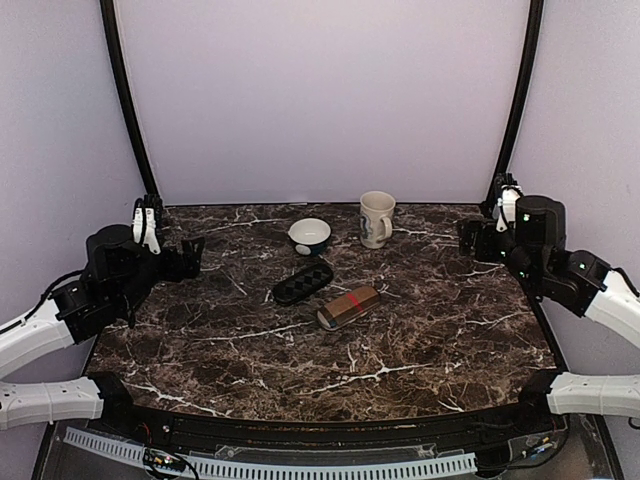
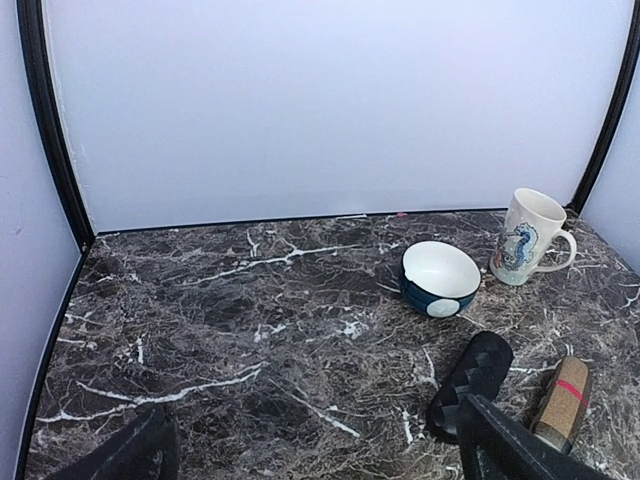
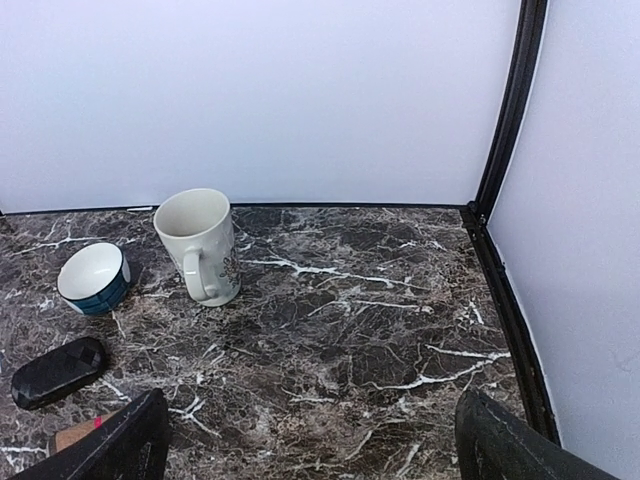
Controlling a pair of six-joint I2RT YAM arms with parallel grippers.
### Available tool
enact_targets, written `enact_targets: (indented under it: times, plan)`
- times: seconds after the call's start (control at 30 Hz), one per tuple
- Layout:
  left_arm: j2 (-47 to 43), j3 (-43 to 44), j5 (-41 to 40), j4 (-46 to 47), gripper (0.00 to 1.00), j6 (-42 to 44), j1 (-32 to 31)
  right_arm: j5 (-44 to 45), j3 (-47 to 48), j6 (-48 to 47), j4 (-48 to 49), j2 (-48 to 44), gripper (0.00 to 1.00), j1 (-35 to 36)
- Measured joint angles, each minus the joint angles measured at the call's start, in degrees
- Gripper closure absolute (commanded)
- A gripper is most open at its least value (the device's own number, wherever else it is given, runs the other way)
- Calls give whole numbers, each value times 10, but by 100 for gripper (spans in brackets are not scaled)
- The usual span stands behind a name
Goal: Organize the sunglasses
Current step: Reset both arms
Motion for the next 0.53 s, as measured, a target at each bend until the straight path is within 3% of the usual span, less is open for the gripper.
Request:
enact_targets:
  times: [0.53]
  plan:
    - [-8, 0, -3, 0, 2, 2, 0, 1, -10, -4, 5, -5, 0, 0]
